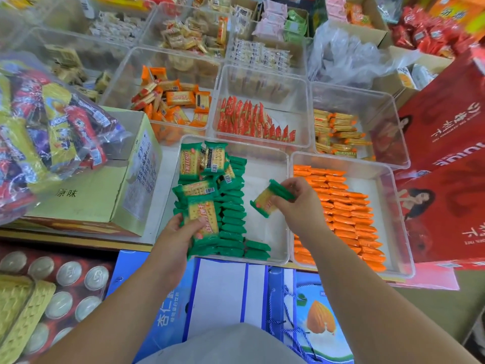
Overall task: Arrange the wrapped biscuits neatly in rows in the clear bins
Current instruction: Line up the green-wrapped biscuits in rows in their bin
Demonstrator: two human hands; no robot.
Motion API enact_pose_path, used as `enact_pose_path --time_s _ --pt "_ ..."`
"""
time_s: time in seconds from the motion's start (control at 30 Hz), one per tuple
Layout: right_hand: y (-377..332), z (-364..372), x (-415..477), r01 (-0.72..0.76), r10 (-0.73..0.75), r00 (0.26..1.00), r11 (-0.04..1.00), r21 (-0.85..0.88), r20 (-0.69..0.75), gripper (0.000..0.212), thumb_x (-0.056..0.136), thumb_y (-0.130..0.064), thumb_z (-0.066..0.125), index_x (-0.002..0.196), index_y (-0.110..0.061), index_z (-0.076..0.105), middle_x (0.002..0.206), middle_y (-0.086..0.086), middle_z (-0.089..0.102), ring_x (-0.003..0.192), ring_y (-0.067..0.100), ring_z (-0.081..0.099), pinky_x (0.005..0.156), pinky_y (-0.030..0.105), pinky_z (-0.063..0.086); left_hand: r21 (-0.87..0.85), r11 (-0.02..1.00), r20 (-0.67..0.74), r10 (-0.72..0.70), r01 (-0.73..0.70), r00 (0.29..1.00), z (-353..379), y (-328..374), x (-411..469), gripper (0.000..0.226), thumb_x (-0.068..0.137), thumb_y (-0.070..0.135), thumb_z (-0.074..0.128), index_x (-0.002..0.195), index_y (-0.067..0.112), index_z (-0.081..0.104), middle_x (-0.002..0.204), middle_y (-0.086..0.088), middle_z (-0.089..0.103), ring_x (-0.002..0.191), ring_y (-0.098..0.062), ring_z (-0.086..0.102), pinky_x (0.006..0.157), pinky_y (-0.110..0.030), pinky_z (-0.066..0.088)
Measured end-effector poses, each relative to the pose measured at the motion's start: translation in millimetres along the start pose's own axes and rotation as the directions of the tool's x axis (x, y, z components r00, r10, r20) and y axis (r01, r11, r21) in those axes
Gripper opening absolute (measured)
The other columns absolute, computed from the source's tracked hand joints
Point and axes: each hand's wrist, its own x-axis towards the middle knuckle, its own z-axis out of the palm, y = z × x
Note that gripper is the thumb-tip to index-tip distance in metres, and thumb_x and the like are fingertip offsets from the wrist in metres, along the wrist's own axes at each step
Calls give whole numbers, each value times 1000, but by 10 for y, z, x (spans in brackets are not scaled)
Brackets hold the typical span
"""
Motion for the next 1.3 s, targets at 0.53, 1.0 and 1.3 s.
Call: enact_pose_path --time_s 0.53,1.0,1.3 --pt "228 557 -102 430 293 742 482 -763 604 52 99 -12 44 150 -13 37 143 14 53 126 31 52 98 36 46 -177 983 118 -29 50 993 -268 -133 -164 60 68 23 77 125 11 61 113 -20 73 102 -40 72 72 -44 62" --pt "-343 307 -355 -133 83 828 990 51 555 30 91 -17 74 119 -10 65 112 14 69 89 26 75 74 43 63 -31 1000 109 7 -3 994 -5 -151 -155 72 62 31 96 124 24 61 113 -4 76 102 -26 73 80 -42 58" --pt "20 16 96 341 -213 931 799 -496 297 22 90 -19 71 101 -31 57 98 -10 62 85 10 58 66 25 48 -146 989 -10 -22 20 1000 -186 -149 -36 51 68 23 81 116 19 62 110 -12 76 101 -37 73 82 -46 57"
